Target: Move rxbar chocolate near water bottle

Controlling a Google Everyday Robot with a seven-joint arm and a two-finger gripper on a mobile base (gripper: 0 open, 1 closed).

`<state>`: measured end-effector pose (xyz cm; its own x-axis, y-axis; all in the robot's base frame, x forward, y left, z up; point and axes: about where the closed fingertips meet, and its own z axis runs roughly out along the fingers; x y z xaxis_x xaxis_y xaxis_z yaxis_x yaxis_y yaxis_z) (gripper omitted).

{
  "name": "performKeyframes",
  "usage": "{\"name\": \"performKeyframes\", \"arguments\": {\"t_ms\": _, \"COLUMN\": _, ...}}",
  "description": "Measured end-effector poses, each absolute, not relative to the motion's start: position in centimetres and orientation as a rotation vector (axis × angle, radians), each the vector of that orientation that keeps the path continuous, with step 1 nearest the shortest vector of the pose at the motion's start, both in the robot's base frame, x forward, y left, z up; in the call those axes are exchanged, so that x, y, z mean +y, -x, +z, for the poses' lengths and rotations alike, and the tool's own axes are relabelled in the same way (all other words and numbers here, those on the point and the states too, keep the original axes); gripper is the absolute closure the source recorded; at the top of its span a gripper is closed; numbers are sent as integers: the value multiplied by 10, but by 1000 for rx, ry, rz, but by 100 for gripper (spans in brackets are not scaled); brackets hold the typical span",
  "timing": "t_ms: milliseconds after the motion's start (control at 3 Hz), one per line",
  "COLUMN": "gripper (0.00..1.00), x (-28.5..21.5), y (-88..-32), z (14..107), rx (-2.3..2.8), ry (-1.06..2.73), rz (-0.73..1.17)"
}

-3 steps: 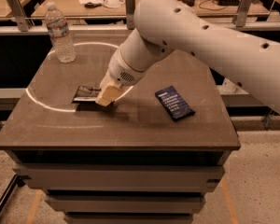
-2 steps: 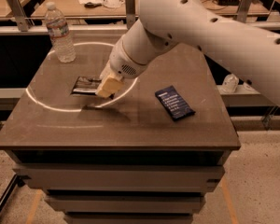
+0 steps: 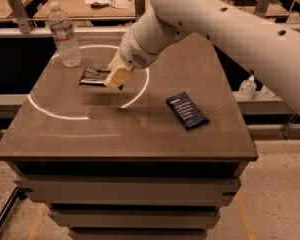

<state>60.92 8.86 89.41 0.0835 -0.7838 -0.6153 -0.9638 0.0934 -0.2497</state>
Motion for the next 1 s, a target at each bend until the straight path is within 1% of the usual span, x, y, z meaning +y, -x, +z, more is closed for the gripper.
{"name": "performKeyframes", "arguments": {"t_ms": 667, "gripper": 100, "x": 118, "y": -675, "z": 886, "rx": 1597, "ry": 1786, "rz": 437}}
{"name": "performKeyframes", "arguments": {"t_ms": 1000, "gripper": 100, "x": 132, "y": -699, "z": 881, "rx": 1546, "ry": 1829, "rz": 462}}
